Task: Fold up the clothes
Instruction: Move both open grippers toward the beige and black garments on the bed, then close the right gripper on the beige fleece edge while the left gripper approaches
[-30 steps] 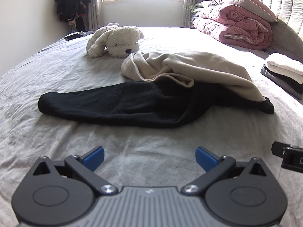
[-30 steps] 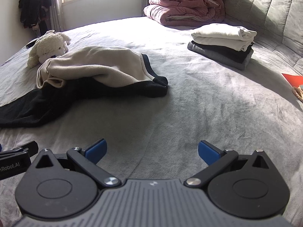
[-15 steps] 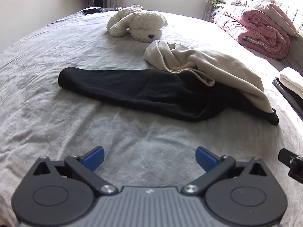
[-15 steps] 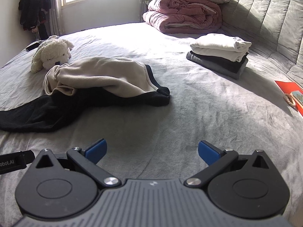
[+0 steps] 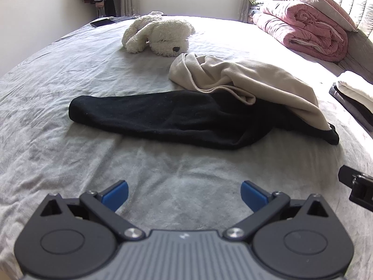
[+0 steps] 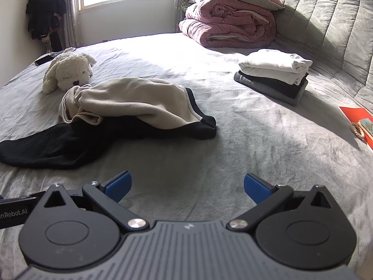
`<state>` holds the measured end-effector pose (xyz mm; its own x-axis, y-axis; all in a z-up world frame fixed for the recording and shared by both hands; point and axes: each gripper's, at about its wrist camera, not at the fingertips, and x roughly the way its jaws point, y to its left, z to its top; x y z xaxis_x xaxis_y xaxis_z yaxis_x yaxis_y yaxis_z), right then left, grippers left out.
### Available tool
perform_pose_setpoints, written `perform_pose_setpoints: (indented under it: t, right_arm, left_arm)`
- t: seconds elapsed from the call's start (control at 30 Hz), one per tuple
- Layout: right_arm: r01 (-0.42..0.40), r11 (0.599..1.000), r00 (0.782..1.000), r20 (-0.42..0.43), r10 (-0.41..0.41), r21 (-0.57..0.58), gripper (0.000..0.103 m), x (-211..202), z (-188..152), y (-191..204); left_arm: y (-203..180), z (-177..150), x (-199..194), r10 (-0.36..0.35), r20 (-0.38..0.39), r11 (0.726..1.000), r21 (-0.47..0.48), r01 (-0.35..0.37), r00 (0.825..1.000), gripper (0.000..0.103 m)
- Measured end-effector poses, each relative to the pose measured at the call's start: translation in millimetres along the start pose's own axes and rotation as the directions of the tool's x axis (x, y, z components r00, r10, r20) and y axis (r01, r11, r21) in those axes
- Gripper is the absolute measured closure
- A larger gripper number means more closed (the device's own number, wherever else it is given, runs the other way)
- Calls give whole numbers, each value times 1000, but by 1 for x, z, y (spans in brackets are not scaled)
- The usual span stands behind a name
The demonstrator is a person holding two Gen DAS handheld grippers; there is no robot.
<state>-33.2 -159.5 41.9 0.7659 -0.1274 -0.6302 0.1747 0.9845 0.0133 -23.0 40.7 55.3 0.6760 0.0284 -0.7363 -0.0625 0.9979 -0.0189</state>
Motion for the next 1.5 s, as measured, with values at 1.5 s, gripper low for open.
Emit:
perform_pose_setpoints:
  t: [1.5]
  right_arm:
    - [-6,997,1000,-15,5,-76,0,43,71,22]
  left_arm:
    - [-9,77,39,24,-5,993,114,-23,1000,0]
